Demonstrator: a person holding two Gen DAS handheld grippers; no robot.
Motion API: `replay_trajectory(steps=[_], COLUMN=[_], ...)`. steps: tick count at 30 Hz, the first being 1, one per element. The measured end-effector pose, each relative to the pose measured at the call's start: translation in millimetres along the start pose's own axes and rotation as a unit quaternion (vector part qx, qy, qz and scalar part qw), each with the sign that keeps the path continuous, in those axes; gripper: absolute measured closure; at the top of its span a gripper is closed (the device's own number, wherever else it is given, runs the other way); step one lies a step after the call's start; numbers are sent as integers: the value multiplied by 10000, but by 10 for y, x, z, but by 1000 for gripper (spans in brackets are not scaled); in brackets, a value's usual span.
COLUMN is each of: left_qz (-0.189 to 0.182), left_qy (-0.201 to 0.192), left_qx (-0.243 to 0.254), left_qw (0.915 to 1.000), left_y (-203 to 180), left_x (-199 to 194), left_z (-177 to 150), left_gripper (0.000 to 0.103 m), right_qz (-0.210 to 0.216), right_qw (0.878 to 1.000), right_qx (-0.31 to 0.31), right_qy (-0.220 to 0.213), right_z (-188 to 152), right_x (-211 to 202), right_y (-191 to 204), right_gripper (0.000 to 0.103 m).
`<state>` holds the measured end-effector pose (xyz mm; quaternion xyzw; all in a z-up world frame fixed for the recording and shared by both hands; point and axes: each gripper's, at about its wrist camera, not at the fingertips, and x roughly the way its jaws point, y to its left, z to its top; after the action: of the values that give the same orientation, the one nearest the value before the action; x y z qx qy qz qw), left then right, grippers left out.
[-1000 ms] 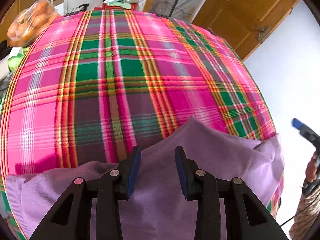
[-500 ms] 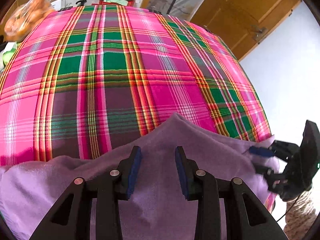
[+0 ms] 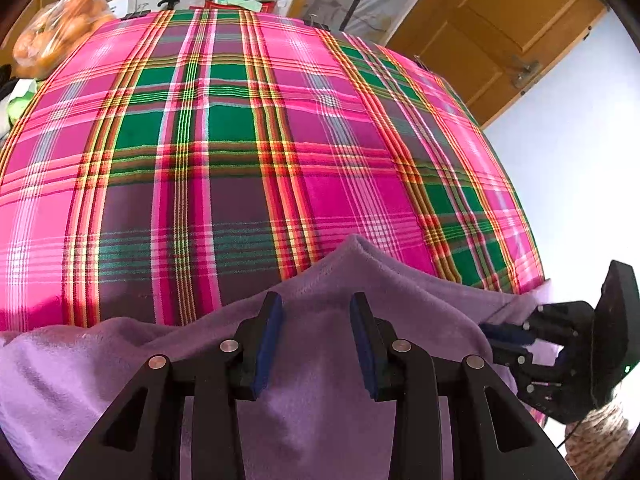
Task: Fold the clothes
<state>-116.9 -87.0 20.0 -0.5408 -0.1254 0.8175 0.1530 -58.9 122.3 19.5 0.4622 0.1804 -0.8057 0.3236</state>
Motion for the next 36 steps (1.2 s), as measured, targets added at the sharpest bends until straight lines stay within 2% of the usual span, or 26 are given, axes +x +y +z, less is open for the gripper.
replay_trajectory(steps=[3, 5, 7, 8, 13, 17, 19, 21, 22, 29, 36], left_qz=[-18, -28, -31, -27, 3, 41, 18, 3, 11, 57, 177], left_qy=[-15, -41, -64, -62, -71, -49, -66, -72, -63, -54, -149], left_qx=[-45, -67, -80, -83, -112, -137, -125, -126, -124, -120, -99], left_qw=[10000, 10000, 9999, 9999, 9999, 9999, 9999, 9999, 9999, 9999, 9997], left_y=[8, 11, 13, 11, 26, 37, 34, 31, 29, 22, 36], left_x=[-7, -16, -21, -17, 7, 40, 34, 32, 38, 72, 108], left_z=[6, 4, 1, 1, 14, 33, 39, 42, 42, 64, 109], left_gripper=[66, 66, 66, 66, 66, 66, 66, 66, 66, 66, 66], right_qz=[-321, -678, -799, -708, -730, -504, -377, -159, -178, -309, -440], right_qw=[9991, 9954, 9919, 9914, 9928, 9915, 9927, 9936, 9937, 9947, 9953], right_qx=[143, 411, 750, 904, 890, 1156, 1048, 963, 948, 839, 730], right_qy=[-241, -530, -635, -627, -326, -329, -468, -570, -563, -516, -469], right_z=[62, 102, 132, 120, 89, 101, 145, 199, 220, 365, 509], right_x=[-78, -179, -212, -194, 38, 24, -31, -52, -26, 150, 327], right_y=[-52, -162, -314, -360, -311, -381, -375, -337, -312, -138, 36], right_gripper=[101, 101, 102, 102, 102, 101, 99, 92, 87, 80, 79])
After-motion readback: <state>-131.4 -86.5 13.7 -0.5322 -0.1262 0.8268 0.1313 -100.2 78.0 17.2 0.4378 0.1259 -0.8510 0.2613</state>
